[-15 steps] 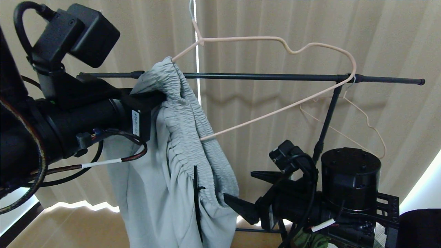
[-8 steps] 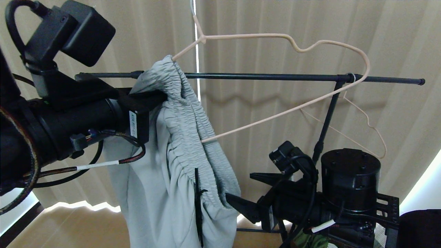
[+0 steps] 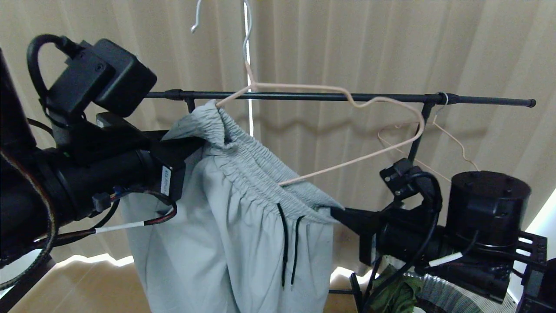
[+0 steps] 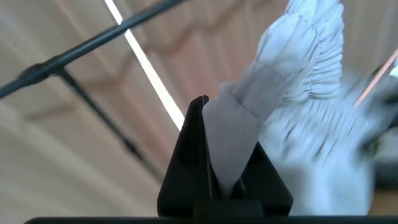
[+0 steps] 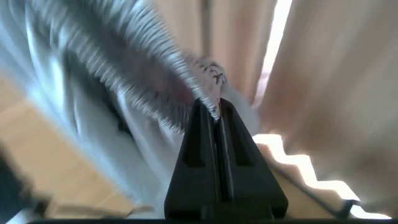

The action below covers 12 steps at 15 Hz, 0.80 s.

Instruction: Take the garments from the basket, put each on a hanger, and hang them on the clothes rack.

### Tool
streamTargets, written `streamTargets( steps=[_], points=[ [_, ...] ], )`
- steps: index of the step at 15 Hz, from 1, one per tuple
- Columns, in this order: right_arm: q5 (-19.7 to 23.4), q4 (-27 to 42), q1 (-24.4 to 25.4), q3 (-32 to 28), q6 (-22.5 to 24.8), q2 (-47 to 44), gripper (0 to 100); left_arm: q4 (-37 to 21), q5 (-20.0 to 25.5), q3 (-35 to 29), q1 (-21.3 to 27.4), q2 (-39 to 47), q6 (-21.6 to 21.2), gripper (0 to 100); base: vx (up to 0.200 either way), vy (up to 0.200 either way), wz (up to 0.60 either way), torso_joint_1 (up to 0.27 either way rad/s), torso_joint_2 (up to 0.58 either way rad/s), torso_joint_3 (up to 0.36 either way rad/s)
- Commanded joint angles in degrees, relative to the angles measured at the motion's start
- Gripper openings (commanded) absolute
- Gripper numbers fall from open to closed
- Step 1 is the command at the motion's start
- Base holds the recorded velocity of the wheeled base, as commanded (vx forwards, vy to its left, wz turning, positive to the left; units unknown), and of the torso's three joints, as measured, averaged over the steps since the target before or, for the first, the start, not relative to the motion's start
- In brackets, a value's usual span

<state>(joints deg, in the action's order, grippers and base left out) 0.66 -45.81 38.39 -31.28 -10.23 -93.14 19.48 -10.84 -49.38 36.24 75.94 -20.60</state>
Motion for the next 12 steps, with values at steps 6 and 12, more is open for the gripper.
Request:
streamTargets(
  steps=[6, 12],
  points=[
    [0.3, 0.0, -8.8, -0.4, 0.2, 5.7, 0, 0.4, -0.3, 5.5, -7.8, -0.3, -16.0, 0, 0.0, 0.0, 0.0, 0.0, 0.0, 0.0],
    [2.5, 0.9, -9.1, -0.3, 0.7, 7.8, 0, 0.4, -0.5, 7.6, -14.8, -0.3, -22.8, 0, 0.0, 0.0, 0.0, 0.0, 0.0, 0.0]
  ],
)
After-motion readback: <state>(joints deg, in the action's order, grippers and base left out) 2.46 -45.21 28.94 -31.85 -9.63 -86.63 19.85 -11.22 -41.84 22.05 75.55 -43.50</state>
